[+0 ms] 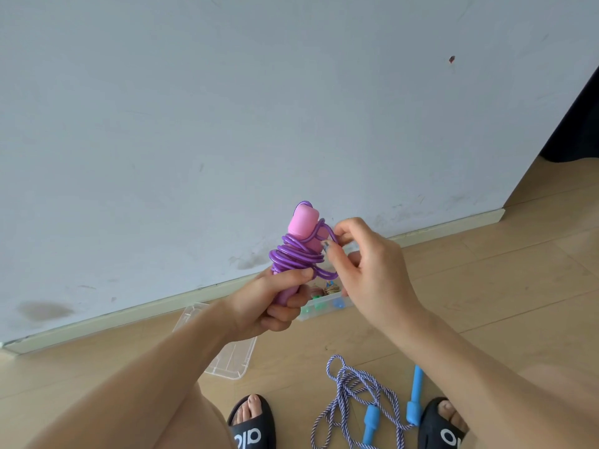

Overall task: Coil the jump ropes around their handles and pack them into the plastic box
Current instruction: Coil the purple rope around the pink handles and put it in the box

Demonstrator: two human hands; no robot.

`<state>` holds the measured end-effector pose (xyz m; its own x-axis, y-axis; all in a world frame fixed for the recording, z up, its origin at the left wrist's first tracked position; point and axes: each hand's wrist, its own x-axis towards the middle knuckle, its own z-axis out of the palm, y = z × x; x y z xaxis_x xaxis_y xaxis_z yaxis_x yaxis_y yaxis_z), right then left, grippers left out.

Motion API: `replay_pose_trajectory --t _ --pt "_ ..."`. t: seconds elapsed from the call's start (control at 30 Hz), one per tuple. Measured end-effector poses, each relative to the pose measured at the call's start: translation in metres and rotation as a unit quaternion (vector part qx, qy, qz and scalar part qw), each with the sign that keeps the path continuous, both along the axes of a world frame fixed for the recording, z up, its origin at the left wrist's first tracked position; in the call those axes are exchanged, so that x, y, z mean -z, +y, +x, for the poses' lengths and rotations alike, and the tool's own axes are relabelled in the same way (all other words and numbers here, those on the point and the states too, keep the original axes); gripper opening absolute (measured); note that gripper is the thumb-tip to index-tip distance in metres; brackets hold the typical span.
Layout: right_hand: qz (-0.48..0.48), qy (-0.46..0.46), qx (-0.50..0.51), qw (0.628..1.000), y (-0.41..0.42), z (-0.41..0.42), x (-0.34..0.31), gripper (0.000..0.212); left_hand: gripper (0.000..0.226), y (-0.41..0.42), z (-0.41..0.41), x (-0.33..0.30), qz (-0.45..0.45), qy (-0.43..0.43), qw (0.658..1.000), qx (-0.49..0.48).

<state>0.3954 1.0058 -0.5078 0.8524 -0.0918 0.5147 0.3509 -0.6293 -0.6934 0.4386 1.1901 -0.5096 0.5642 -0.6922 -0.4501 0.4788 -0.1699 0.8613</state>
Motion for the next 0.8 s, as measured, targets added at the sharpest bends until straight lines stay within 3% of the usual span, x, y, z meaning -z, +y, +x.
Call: replay_pose_trajectory --t 0.13,0.27,0.47,0.67,0.8 --pt "0.001 0.024 -0.062 0.998 -0.011 0.002 -0.012 0.006 0.061 0.008 0.002 -0.002 -0.013 0.069 0.994 0.086" --pt "0.105 0.126 -0.135 0.977 -0.013 -0.005 -0.021 0.020 0.062 0.016 0.006 0.000 -0.010 0.098 0.987 0.125" --pt "0.079 0.045 -0.109 0.990 -0.004 -0.012 -0.024 0.019 0.059 0.018 0.005 -0.001 -0.039 0.117 0.982 0.142" --pt "0.071 0.032 -0.108 0.991 -0.005 -0.012 -0.024 0.021 0.052 0.016 0.005 -0.002 -0.074 0.137 0.973 0.171" --pt "0.005 0.013 -0.072 0.997 -0.004 -0.010 -0.019 0.024 0.048 0.012 0.003 -0.002 -0.065 0.091 0.989 0.093"
